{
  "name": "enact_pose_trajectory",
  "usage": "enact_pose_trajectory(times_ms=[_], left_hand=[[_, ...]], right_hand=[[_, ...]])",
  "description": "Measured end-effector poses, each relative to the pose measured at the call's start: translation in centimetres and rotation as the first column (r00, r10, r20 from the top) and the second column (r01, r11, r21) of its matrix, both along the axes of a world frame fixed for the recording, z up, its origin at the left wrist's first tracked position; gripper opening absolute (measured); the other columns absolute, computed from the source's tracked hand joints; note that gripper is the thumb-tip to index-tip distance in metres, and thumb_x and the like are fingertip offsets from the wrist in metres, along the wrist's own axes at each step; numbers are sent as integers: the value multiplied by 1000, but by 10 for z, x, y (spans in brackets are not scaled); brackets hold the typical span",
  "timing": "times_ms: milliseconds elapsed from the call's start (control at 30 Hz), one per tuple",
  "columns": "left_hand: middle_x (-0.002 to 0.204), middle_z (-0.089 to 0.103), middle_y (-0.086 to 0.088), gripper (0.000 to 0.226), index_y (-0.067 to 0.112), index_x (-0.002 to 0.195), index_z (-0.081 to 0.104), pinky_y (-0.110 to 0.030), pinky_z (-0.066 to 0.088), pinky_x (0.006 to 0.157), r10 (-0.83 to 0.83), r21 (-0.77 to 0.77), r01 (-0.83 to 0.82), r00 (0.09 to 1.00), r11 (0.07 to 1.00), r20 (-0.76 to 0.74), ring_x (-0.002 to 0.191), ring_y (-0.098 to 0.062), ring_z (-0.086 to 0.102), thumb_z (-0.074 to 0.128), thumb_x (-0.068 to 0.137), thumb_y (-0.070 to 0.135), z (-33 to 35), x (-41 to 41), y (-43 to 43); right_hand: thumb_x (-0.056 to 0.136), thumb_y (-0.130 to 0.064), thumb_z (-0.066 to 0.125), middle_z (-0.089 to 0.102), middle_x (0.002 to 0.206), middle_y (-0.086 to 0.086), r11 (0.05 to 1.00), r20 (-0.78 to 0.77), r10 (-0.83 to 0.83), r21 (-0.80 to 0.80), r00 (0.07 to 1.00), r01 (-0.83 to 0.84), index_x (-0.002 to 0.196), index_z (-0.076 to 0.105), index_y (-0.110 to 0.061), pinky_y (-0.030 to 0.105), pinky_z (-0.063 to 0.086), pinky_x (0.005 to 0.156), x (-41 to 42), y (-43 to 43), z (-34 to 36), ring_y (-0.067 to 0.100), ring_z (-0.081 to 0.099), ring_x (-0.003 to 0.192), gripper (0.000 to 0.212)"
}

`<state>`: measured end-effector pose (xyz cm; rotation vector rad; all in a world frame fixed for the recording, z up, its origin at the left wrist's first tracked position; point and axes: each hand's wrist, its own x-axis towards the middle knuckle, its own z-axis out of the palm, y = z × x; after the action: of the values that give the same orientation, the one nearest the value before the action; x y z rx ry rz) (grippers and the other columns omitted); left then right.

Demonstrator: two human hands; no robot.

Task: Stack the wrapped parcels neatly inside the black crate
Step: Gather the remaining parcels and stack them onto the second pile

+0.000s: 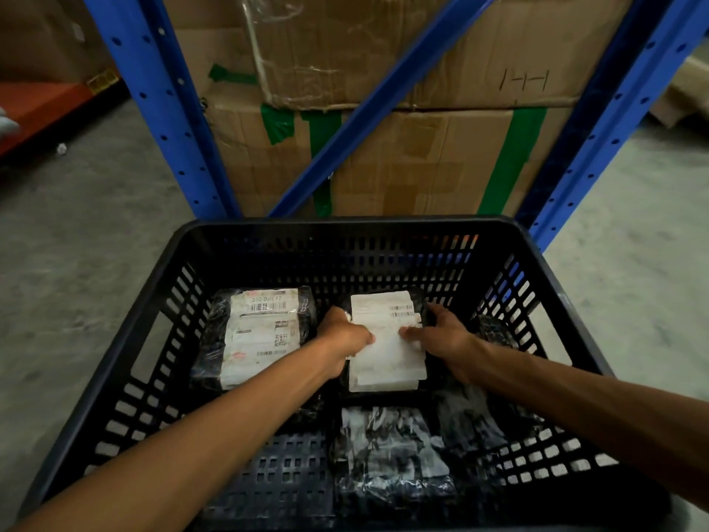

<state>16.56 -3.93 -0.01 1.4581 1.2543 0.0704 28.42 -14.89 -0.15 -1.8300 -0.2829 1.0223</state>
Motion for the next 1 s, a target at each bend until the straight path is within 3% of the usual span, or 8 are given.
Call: enact_pose_trajectory(times_ms=[100, 233, 400, 567, 700, 767, 867, 1000], left_hand=[[144, 52, -10, 79, 8, 153, 33, -33, 50, 102, -173, 58, 180, 979, 982, -104, 130, -29, 53, 72, 85, 4, -13, 7, 3], [166, 1, -20, 96, 15, 160, -3, -34, 37, 115, -412, 96, 487, 815, 868, -406, 152, -35, 18, 63, 92, 11, -16, 22, -1], [166, -14, -19, 91, 18, 160, -5, -37, 37, 114, -425, 174, 587, 731, 791, -534, 151, -38, 17, 54, 92, 4, -29, 14, -15], [162, -28, -18, 84, 15, 160, -8, -44, 36, 115, -560, 124, 756, 574, 642, -598, 153, -40, 7, 49, 99, 16, -28, -2, -16], [165, -20, -16, 76, 10, 160, -4, -37, 22, 122, -646, 132, 830, 512, 542, -566, 155, -33, 3, 44, 101, 14, -2, -15, -16], [167, -14, -11, 79, 12, 160, -6, -36, 14, 125, -724, 130, 892, 430, 433, -539, 155, -28, -1, 46, 100, 12, 13, -29, -21], [168, -9, 0, 89, 21, 160, -6, -35, 14, 124, -813, 93, 977, 210, 189, -543, 155, -22, 4, 56, 96, 11, 32, -60, -26], [167, -14, 2, 109, 22, 159, -10, -28, 9, 122, -822, 5, 999, -41, -54, -568, 155, -16, -3, 71, 87, 7, 44, -92, -35]], right_hand=[[87, 4, 67, 58, 136, 19, 951, 146, 266, -198, 953, -236, 140, 41, -4, 42, 53, 95, 3, 12, -12, 33, 60, 119, 60], [97, -19, 57, 33, 154, 25, 713, 173, 588, -572, 791, -405, 153, -15, 0, 41, 35, 114, 1, 27, -23, 37, 39, 139, 93], [98, -24, 48, 41, 149, 26, 568, 170, 745, -668, 645, -480, 143, 36, 7, 47, 31, 112, 15, 23, -24, 42, 38, 137, 57], [103, -27, 39, 28, 158, 22, 2, -93, 953, -950, 288, -314, 151, 29, -2, 59, 20, 117, 1, 50, -33, 43, 26, 145, 55], [97, -25, 49, 52, 142, 17, 205, 195, 978, -952, 68, -225, 136, 51, -3, 44, 47, 105, 13, 38, -1, 34, 52, 126, 44], [97, -21, 49, 40, 152, 17, 307, 333, 939, -925, -88, -225, 150, 31, -4, 40, 46, 105, 17, 21, 13, 34, 48, 132, 58], [95, -12, 52, 7, 166, 8, 150, 312, 892, -887, -328, -437, 156, -9, -18, 41, 33, 117, 10, -18, 37, 25, 19, 150, 87], [92, -1, 53, -7, 166, 1, -12, 244, 879, -847, -410, -531, 155, -11, -31, 51, 26, 120, -30, -88, 43, 23, 5, 152, 94]])
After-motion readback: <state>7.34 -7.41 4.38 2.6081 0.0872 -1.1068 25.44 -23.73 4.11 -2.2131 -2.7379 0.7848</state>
